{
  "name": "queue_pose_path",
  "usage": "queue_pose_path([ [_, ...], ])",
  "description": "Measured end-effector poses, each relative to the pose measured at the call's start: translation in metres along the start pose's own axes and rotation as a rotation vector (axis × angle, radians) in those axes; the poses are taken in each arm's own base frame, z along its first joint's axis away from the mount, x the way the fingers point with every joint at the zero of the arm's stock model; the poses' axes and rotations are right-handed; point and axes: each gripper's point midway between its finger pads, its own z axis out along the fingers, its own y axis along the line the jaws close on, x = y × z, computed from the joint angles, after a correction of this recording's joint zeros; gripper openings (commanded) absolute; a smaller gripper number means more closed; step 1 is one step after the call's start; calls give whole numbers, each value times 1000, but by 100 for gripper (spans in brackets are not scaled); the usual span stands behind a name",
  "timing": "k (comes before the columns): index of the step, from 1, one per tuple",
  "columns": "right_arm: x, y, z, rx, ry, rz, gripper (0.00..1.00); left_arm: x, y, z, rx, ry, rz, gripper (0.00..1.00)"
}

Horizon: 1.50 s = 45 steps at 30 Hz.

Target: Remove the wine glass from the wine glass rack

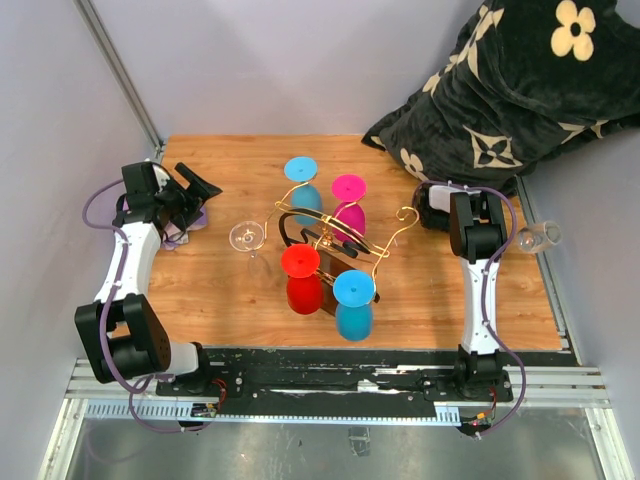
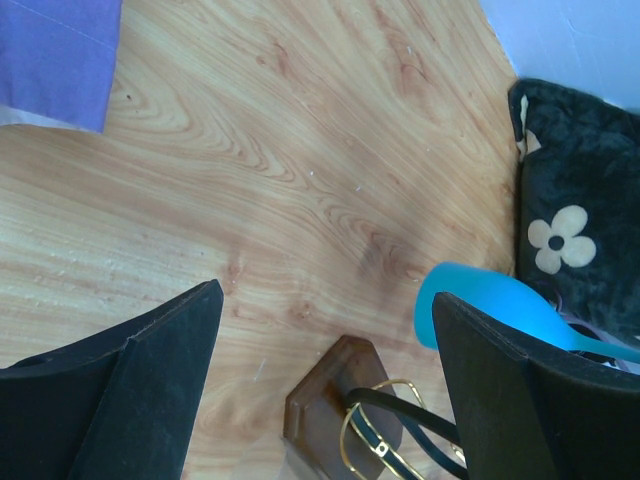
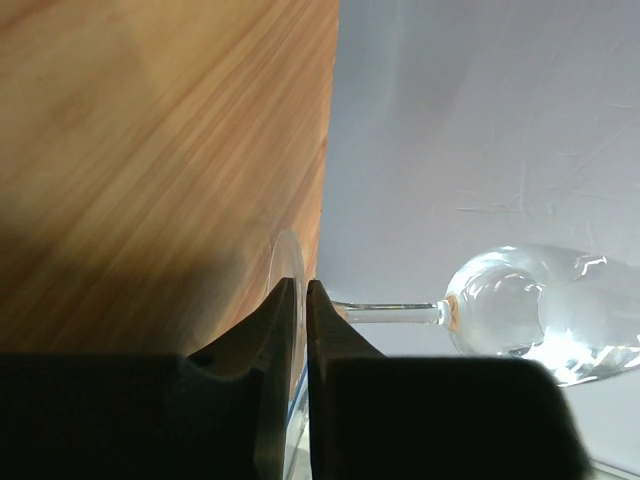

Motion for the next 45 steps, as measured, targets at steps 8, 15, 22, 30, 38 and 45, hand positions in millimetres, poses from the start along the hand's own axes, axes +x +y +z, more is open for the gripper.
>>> queue_pose_path([
  [8,-2,2,-2,-30,6,-16,12,4,3,1,-5,8,-4,91],
  [15,0,9,-4,-70,15,-25,23,7,6,3,-8,16,-7,91],
  [22,1,9,-5,-78,18,-28,18,8,6,3,-5,19,-8,91],
  [30,1,11,-6,-87,18,-22,1,8,5,3,-1,22,-8,92],
  [38,2,12,-6,-87,9,-15,1,9,5,3,2,23,-7,91],
  [45,4,14,-6,-89,-6,7,1,9,6,3,2,22,-7,91],
])
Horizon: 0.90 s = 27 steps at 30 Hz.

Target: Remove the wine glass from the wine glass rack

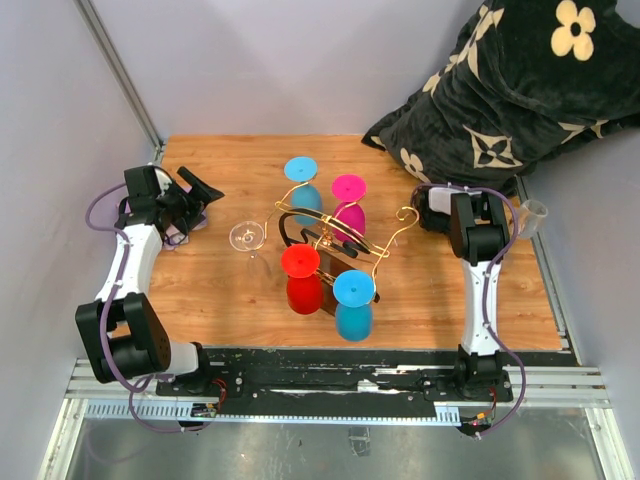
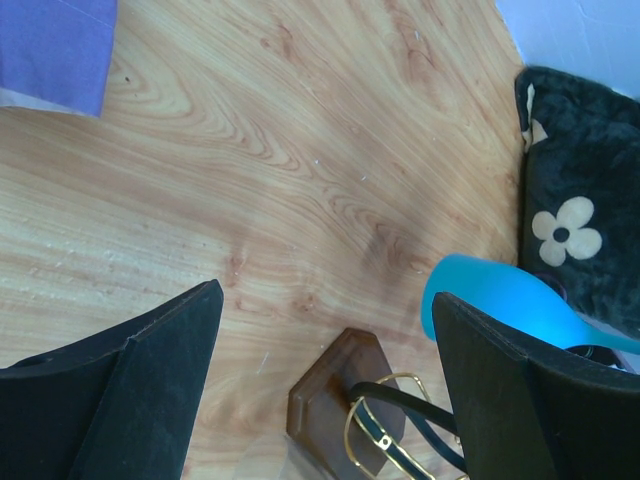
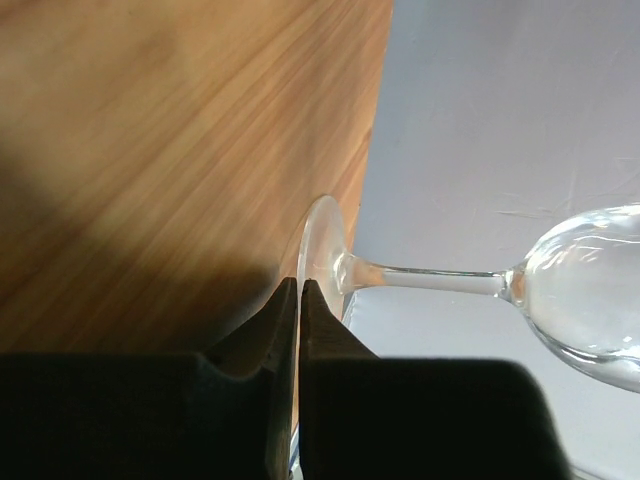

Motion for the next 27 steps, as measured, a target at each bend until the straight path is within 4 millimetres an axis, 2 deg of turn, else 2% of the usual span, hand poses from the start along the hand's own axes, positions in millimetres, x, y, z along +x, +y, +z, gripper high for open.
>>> queue_pose_path([
  [7,8,4,-1,-49,-13,4,1,0,0,0,0,1,-7,91],
  [27,5,9,-9,-84,-37,6,1,1,1,1,-1,1,-14,91],
])
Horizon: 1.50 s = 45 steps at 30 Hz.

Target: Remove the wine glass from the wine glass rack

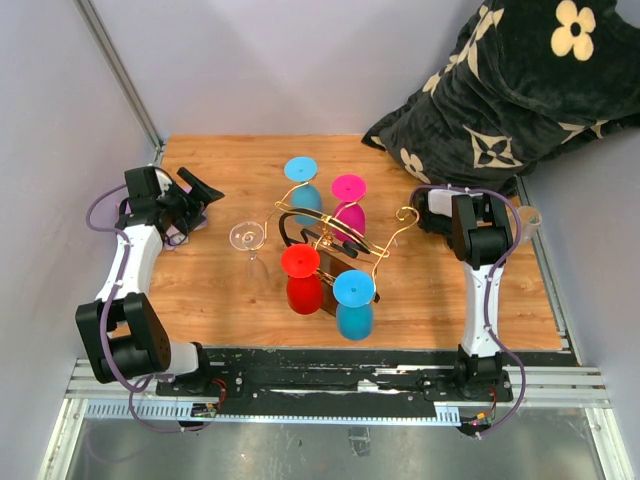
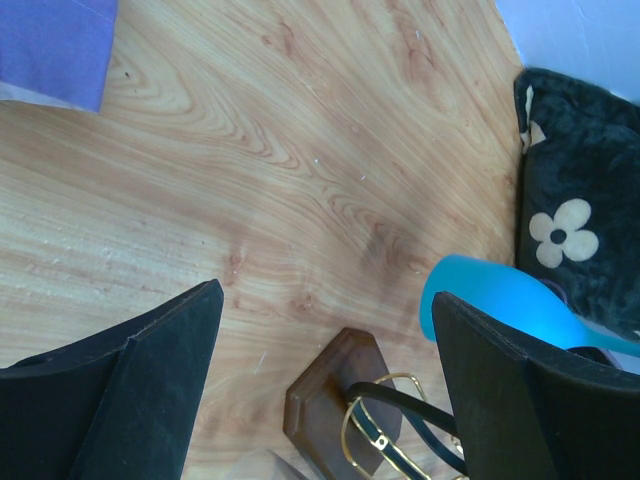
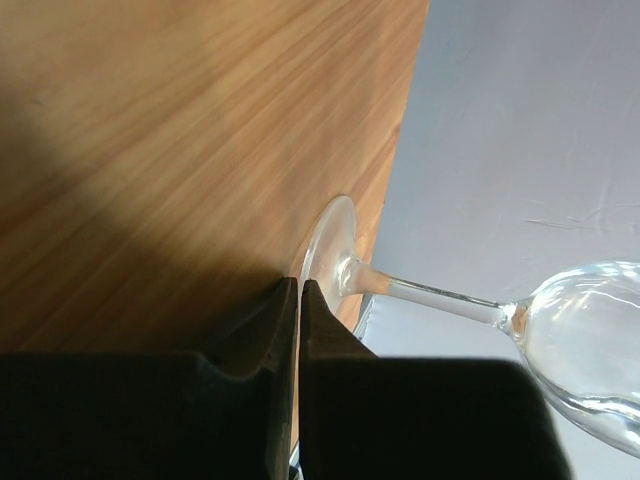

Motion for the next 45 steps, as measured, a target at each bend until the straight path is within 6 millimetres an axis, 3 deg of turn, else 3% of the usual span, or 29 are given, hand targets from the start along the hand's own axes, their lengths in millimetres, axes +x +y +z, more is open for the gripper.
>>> queue_pose_path([
  [7,0,0,0,-3,0,2,6,0,0,0,0,0,0,91],
  [17,3,0,-1,-16,2,5,6,0,0,0,-1,0,0,90],
  [29,7,5,-6,-68,-1,1,17,0,0,0,-2,0,0,90],
  [35,7,9,-14,-68,-22,-37,26,0,1,0,-5,-2,1,90],
  [45,15,5,-27,-184,-59,-4,50,-1,3,0,-15,-7,0,90],
])
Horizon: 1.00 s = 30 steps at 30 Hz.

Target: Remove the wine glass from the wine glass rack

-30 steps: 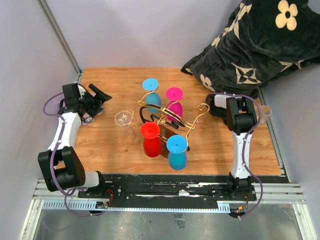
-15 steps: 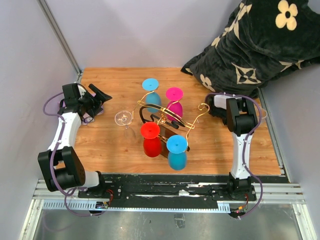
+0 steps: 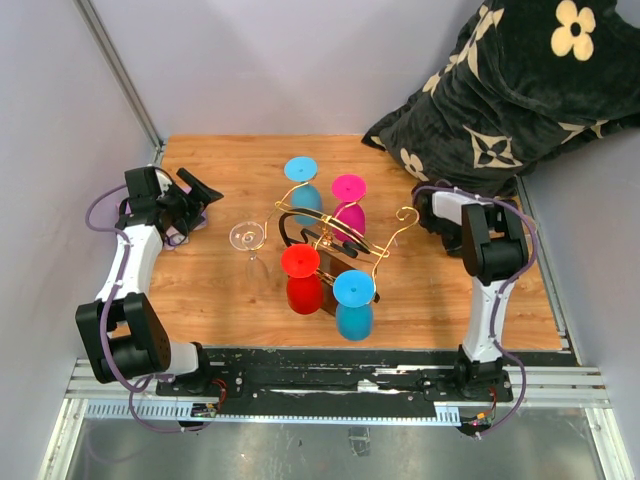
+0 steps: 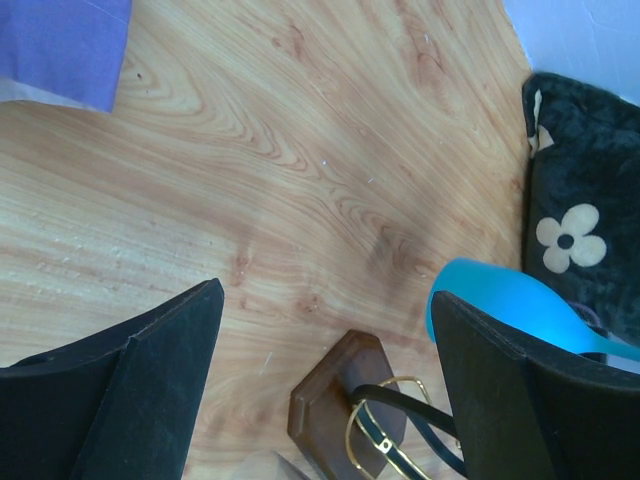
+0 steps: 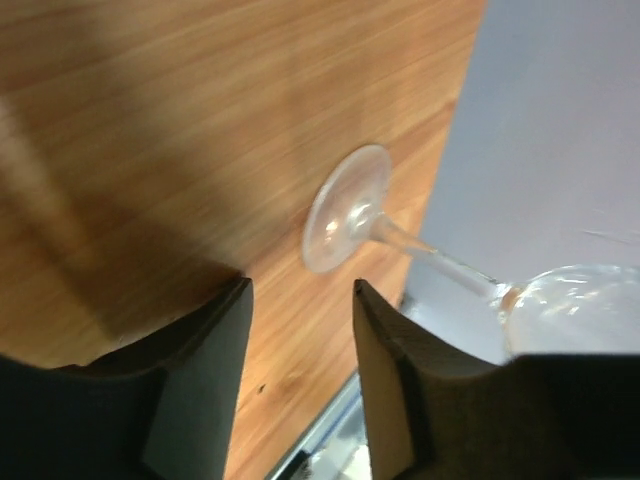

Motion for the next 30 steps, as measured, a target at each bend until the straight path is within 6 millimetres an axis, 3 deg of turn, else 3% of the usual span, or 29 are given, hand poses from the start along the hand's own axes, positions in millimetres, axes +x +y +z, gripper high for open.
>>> queue_pose_path([
  [5,-18,1,-31,-218,-118,114,67,-1,2,0,-10,-6,1,90],
  [7,-30,-3,-52,-319,-191,161,74,-2,3,0,-15,-10,2,90],
  [10,-47,-21,-89,-439,-312,229,76,-2,5,0,-26,-12,4,90],
  [14,-73,-73,-151,-547,-519,351,75,-2,7,-3,-41,-19,9,90],
  [18,-82,-120,-209,-648,-707,439,76,-4,7,-8,-53,-29,15,89],
  [20,-79,-132,-243,-774,-814,469,72,-6,5,-10,-57,-38,20,89],
  [21,-79,-129,-265,-889,-870,457,71,-8,3,-12,-56,-45,24,89],
  [23,-72,-146,-307,-1088,-984,494,64,-12,-1,-17,-52,-58,31,89],
  [26,-68,-145,-361,-1383,-1069,460,58,-17,-7,-25,-44,-83,45,89],
  [30,-65,-113,-390,-1642,-998,360,52,-25,-18,-36,-28,-111,65,88],
])
